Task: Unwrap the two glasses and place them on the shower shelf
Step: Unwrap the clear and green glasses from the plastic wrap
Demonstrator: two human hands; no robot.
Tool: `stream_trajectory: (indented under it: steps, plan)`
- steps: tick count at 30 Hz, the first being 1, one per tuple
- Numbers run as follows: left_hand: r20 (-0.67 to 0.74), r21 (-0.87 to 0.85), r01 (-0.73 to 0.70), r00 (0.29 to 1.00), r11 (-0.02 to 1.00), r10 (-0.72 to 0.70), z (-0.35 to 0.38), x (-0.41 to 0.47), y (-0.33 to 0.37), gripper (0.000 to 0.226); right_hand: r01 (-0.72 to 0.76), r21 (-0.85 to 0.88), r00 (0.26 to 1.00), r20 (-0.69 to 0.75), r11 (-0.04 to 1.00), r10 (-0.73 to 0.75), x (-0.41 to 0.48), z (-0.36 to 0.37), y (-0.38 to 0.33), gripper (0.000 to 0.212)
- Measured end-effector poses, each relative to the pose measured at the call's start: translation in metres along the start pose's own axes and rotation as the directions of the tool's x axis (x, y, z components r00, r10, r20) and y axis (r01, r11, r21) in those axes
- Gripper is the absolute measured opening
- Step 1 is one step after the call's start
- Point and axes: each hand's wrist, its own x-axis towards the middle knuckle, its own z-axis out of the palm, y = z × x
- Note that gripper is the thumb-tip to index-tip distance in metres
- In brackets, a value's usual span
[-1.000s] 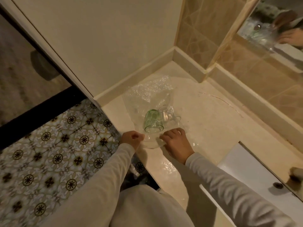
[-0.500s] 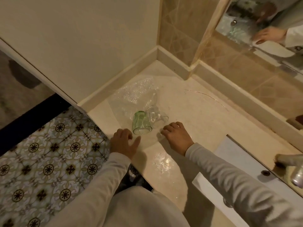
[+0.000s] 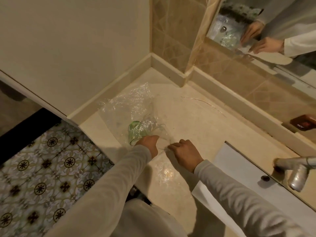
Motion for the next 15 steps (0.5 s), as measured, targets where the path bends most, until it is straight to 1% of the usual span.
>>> stream_trajectory:
  steps: [3, 5, 8, 9, 11, 13, 14, 15]
  plan:
    - [-0.006, -0.017, -0.031, 0.999, 0.999, 0.031, 0.002, 0.001, -0.002, 0.054, 0.000, 0.124, 1.000, -0.024, 0.992, 0.003, 0.006, -0.004, 0.001, 0.039]
    - [-0.010, -0.006, -0.055, 0.998, 0.998, 0.055, 0.002, 0.000, -0.002, 0.053, 0.005, 0.082, 1.000, 0.000, 0.997, -0.005, 0.018, -0.010, 0.003, 0.038]
    - [-0.013, -0.004, -0.058, 0.998, 0.998, 0.058, 0.003, 0.000, -0.005, 0.049, 0.011, -0.054, 0.995, 0.103, 0.998, -0.005, 0.032, -0.020, 0.017, 0.036]
    - [-0.011, -0.013, -0.054, 0.998, 0.998, 0.054, 0.003, 0.000, -0.007, 0.048, -0.009, -0.073, 0.993, 0.120, 0.997, 0.018, 0.030, -0.022, 0.023, 0.035]
    - [-0.003, -0.013, -0.070, 0.998, 0.997, 0.070, 0.003, 0.000, -0.009, 0.047, -0.099, -0.050, 0.989, 0.108, 0.994, 0.104, 0.016, -0.020, 0.035, 0.035]
    - [0.005, 0.009, -0.119, 0.993, 0.993, 0.119, 0.003, 0.000, -0.013, 0.047, -0.261, 0.086, 0.963, 0.091, 0.961, 0.254, -0.006, -0.009, 0.040, 0.037]
    - [-0.001, 0.024, -0.141, 0.990, 0.990, 0.141, 0.003, -0.001, -0.014, 0.047, -0.364, 0.215, 0.931, 0.096, 0.906, 0.351, -0.015, -0.003, 0.038, 0.036]
    - [-0.013, 0.038, -0.159, 0.987, 0.987, 0.160, 0.004, -0.003, -0.015, 0.047, -0.456, 0.375, 0.886, 0.111, 0.807, 0.449, -0.021, 0.002, 0.033, 0.031]
